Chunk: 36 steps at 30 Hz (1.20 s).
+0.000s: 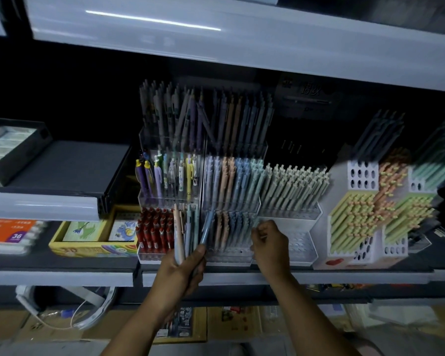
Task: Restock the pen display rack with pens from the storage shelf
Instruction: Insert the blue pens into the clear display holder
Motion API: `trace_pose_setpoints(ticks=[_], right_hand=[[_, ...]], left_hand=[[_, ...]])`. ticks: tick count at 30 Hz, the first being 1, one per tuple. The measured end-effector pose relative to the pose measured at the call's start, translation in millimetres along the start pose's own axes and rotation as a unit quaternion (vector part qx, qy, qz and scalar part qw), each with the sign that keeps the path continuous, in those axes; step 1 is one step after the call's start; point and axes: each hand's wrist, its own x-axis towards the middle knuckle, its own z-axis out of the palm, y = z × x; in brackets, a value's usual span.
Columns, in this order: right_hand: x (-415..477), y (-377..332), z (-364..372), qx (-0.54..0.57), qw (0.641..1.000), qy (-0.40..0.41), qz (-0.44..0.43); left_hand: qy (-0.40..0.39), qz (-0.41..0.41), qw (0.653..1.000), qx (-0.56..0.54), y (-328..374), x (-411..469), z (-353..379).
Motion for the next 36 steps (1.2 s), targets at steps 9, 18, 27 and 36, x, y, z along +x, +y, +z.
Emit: trace_pose_setpoints(ticks=[9,18,27,36], right_hand=[[-5,12,11,0.001,0.998,-0.032,0.056],[-33,-24,14,0.072,0.992,-0.075,0.076],[-44,-103,1,0.233,0.958,-0.164,0.016],[-37,-101,3,0.276,0.955,-0.069,0.083]], left_hand=[[0.009,0.001,1.0,-0.003,-2,0,1],[0.012,0.018,1.0,0.009,-4,1,1],[0.005,0.036,0.999,0.04,-6,0,3],[0.018,0.014,0.999,0.043,-2,0,-1]])
